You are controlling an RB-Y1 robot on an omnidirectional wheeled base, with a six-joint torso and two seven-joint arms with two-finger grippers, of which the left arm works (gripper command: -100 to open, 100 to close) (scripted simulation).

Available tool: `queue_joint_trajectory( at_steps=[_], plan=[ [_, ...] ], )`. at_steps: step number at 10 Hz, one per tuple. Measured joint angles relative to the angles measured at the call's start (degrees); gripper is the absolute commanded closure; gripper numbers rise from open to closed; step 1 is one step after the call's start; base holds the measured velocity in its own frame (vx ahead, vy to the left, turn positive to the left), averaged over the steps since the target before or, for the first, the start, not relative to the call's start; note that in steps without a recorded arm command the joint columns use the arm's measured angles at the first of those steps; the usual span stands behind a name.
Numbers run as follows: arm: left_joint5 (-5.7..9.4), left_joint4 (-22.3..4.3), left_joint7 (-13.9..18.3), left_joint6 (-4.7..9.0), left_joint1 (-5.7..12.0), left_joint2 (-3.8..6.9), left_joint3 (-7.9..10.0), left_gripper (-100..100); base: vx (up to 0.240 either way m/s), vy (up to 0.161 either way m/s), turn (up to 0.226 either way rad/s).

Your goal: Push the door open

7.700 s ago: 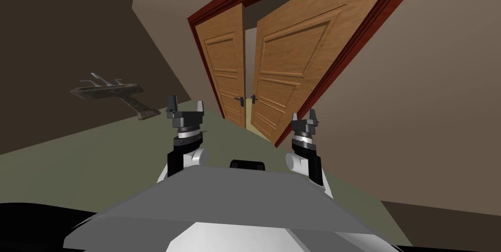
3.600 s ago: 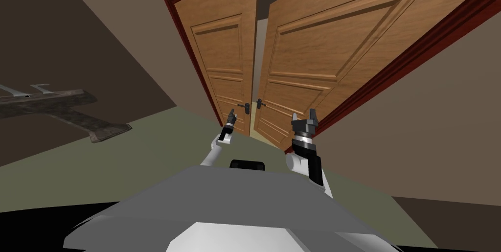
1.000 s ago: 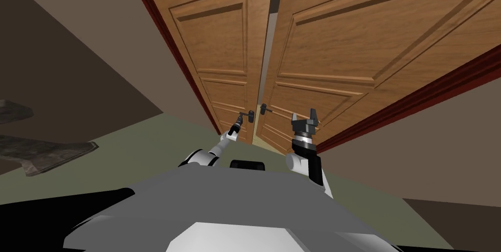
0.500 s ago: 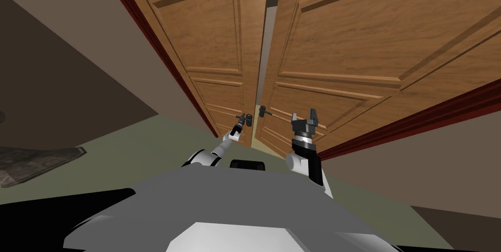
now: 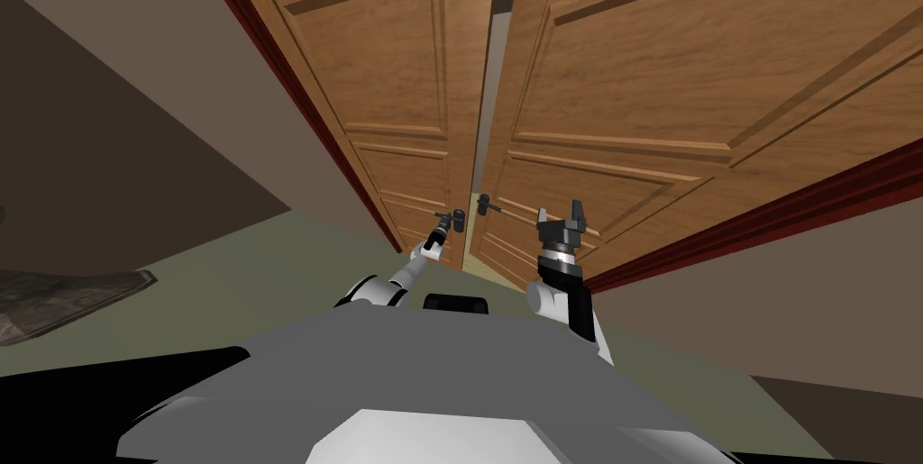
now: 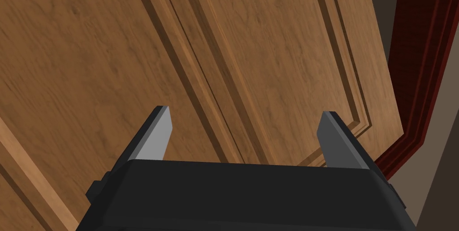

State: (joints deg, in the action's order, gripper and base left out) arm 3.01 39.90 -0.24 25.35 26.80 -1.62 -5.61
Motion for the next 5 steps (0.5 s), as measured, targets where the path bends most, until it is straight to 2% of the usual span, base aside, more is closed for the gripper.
queue_joint_trajectory(
  at_steps=[1, 2, 3, 4, 5],
  plan=[
    [0.00, -0.01, 0.00, -0.01, -0.01, 0.00, 0.00, 100, 0.011, 0.011, -0.135],
    [0.24, 0.19, -0.13, -0.17, -0.29, 0.52, 0.57, 100, 0.020, 0.032, -0.135],
    [0.57, -1.58, -0.83, 0.84, 0.30, 0.57, 1.78, 100, 0.017, 0.037, -0.116],
    [0.74, -0.96, -1.46, 0.90, -0.31, 0.75, 2.47, 100, 0.018, 0.030, -0.065],
    [1.01, -2.27, -1.90, 1.35, 0.44, 0.91, 3.28, 100, 0.017, 0.013, -0.023]
  ],
)
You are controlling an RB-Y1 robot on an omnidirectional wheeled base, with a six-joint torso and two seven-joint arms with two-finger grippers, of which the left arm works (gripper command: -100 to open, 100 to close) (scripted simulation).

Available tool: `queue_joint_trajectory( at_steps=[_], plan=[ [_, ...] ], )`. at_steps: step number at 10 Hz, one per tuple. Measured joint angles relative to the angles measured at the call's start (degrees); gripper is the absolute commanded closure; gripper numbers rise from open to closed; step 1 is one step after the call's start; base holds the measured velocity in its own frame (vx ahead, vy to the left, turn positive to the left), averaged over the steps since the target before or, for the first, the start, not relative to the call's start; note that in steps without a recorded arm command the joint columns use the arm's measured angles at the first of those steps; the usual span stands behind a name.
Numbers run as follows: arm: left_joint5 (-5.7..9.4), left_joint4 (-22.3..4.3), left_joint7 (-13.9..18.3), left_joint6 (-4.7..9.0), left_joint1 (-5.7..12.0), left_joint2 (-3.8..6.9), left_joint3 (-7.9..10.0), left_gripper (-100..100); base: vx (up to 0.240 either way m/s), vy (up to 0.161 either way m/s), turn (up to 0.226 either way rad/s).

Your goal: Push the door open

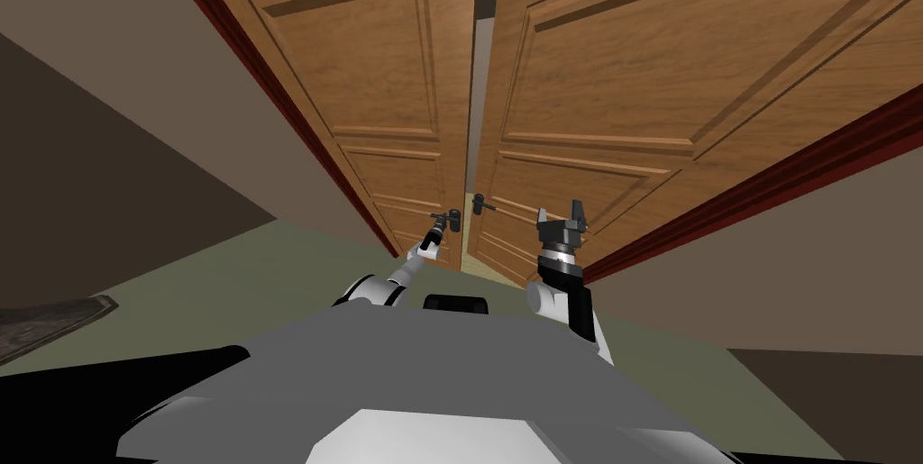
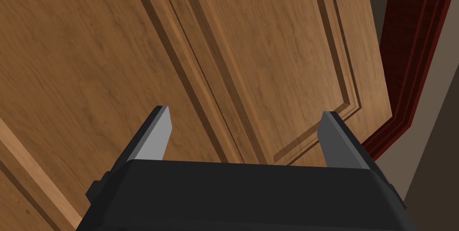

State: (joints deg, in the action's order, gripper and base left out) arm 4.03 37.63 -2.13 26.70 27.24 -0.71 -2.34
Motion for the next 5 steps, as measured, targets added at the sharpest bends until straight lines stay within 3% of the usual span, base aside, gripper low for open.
queue_joint_trajectory(
  at_steps=[1, 2, 3, 4, 5],
  plan=[
    [-0.03, 2.51, -0.26, -1.27, -1.21, 0.07, 0.07, 100, 0.031, 0.019, -0.068],
    [0.15, 2.64, -0.75, -1.28, -1.41, 0.24, 0.82, 100, 0.011, 0.029, -0.082],
    [0.46, 0.71, -1.03, 0.02, -0.53, 0.73, 1.68, 100, 0.015, 0.036, -0.073],
    [0.55, 2.87, -1.28, -0.71, -1.83, 1.07, 2.09, 100, 0.029, 0.031, -0.046],
    [0.77, 2.34, -1.81, -0.70, -1.52, 1.14, 2.93, 100, 0.028, 0.024, -0.068]
  ],
)
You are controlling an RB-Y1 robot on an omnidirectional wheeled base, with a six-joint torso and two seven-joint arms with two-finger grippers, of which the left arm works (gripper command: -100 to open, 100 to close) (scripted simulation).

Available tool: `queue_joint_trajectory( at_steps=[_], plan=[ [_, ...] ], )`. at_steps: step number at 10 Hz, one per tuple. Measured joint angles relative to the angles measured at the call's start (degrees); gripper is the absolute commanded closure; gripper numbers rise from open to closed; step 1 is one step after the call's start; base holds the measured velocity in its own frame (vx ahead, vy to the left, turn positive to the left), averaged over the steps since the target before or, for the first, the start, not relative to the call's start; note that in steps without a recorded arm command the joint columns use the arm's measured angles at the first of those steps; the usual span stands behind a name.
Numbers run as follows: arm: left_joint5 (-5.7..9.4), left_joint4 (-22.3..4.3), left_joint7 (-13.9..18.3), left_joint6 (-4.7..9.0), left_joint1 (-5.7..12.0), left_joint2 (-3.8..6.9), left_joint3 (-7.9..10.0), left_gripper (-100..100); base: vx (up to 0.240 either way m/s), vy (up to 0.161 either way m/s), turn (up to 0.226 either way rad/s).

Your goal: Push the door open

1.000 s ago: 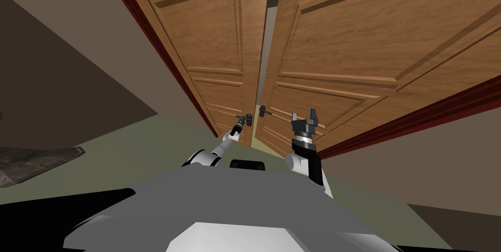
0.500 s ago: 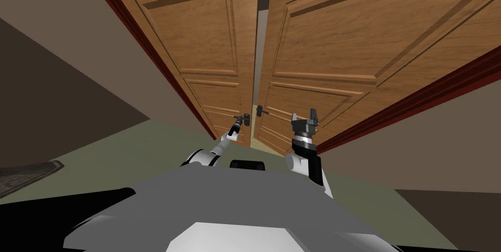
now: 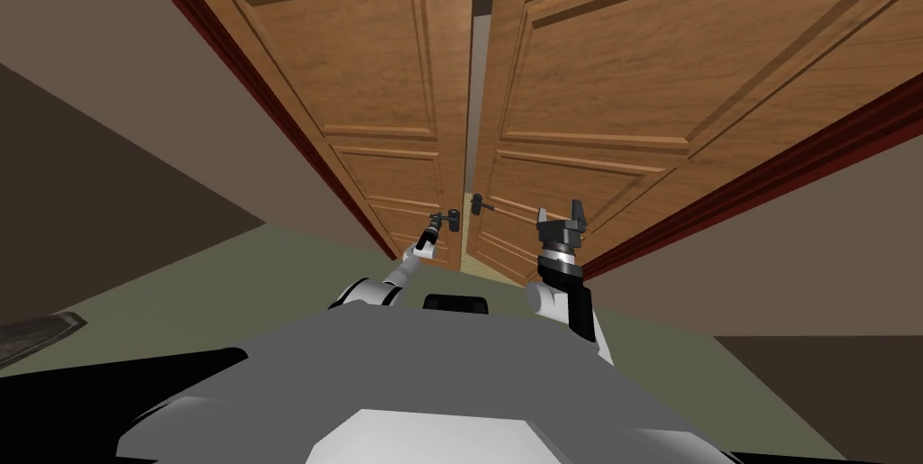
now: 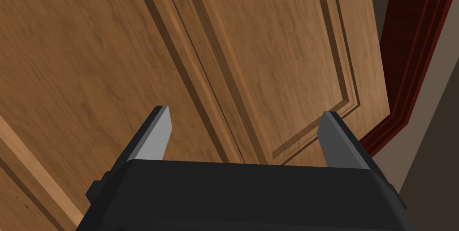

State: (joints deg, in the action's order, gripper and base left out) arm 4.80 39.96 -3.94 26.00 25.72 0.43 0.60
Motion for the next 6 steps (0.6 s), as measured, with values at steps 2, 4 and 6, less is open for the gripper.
queue_joint_trajectory(
  at_steps=[2, 4, 6],
  plan=[
    [0.50, -0.35, -0.76, -0.25, 0.36, 0.58, 1.53, 100, 0.020, 0.030, -0.084],
    [1.05, -3.20, -1.48, 1.59, 1.63, 1.26, 3.22, 100, 0.015, 0.029, -0.051],
    [1.21, -1.93, -2.09, 1.19, 1.15, 1.21, 3.95, 100, 0.009, 0.012, -0.043]
  ],
)
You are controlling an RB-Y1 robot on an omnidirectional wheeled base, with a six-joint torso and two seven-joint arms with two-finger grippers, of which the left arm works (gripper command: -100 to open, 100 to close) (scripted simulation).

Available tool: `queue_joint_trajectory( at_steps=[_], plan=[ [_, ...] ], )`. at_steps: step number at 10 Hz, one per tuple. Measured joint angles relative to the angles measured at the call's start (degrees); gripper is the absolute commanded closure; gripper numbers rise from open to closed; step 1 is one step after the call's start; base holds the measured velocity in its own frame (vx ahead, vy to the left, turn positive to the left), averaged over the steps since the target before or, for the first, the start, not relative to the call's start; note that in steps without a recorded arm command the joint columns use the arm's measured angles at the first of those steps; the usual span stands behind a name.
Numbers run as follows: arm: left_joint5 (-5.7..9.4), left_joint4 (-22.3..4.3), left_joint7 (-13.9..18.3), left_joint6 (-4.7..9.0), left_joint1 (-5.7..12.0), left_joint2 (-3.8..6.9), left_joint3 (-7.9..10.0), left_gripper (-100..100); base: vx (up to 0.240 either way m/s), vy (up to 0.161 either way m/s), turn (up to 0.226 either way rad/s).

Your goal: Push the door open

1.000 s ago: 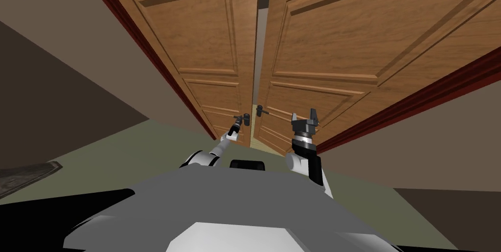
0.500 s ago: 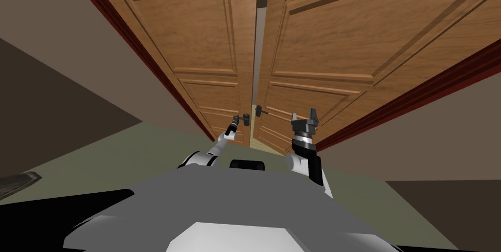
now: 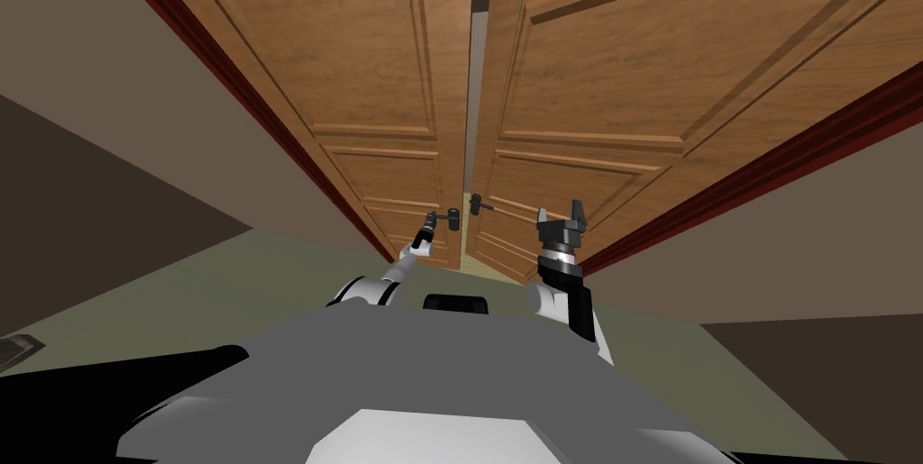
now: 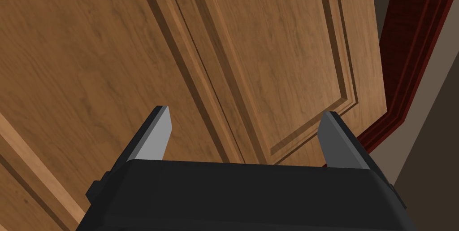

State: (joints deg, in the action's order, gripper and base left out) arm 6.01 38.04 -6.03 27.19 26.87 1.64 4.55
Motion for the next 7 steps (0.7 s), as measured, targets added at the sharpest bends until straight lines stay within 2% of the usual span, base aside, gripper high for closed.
queue_joint_trajectory(
  at_steps=[1, 2, 3, 6, 7],
  plan=[
    [0.18, 0.32, 0.03, 0.32, -0.68, 0.72, 0.49, 100, 0.023, 0.035, -0.132],
    [0.57, -1.97, -0.16, 1.35, 0.35, 1.27, 1.55, 100, 0.026, 0.026, -0.028],
    [0.65, -0.15, -0.64, 0.63, -0.71, 1.24, 2.08, 100, 0.013, 0.013, 0.021],
    [0.77, -1.97, -0.92, 1.65, 0.38, 1.31, 2.44, 100, 0.001, -0.001, -0.003],
    [0.68, -0.23, -0.82, 0.79, -0.59, 1.35, 2.24, 100, -0.003, 0.005, 0.016]
  ],
)
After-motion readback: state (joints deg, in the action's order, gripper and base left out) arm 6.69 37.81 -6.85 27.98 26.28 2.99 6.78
